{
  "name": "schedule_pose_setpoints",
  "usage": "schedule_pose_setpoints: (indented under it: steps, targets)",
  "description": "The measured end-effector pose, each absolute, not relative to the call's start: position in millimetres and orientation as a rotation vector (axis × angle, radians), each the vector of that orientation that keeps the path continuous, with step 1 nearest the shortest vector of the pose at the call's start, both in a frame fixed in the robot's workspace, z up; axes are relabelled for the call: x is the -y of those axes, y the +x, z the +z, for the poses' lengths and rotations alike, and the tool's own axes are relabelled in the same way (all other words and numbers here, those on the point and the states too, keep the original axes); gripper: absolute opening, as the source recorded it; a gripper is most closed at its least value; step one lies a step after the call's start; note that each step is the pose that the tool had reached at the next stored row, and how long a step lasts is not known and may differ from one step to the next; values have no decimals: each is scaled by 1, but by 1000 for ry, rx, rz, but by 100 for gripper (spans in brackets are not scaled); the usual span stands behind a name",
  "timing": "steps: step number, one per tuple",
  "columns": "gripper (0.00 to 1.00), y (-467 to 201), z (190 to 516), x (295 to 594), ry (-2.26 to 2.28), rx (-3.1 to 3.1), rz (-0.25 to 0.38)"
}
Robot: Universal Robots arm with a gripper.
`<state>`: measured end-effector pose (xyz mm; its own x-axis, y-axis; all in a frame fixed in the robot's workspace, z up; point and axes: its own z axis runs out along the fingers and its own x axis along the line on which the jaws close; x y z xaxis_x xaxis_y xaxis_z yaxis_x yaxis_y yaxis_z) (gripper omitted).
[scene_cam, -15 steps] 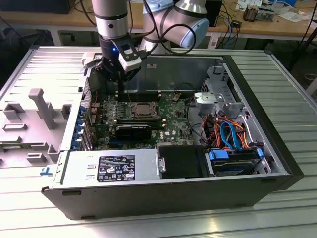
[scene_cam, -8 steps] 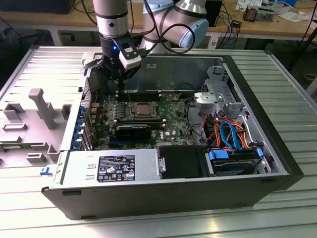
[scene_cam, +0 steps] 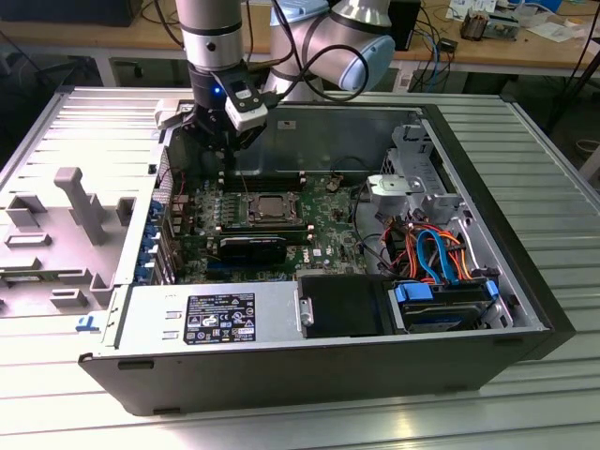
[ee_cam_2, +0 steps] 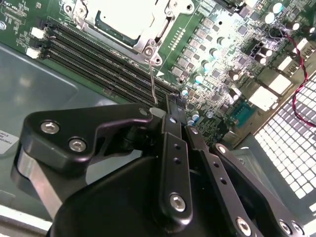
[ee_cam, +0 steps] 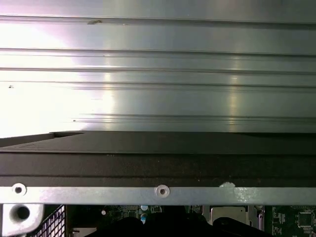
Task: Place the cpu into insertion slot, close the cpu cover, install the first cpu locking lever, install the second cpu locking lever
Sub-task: 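Install the first cpu locking lever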
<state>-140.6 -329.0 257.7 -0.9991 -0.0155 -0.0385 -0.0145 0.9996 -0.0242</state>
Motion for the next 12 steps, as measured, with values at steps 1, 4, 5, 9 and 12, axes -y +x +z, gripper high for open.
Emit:
schedule_pose_setpoints:
  steps: [1,4,5,9,12]
  targets:
    - [11,-140,258,329,-23,-3103,-37]
    - [11,-138,258,329,-23,-3103,-37]
    - [11,-137,258,329,-23,-3103,-37]
    - [11,-133,257,329,-23,-3103,-37]
    - [11,-131,257,329,-23,-3103,-37]
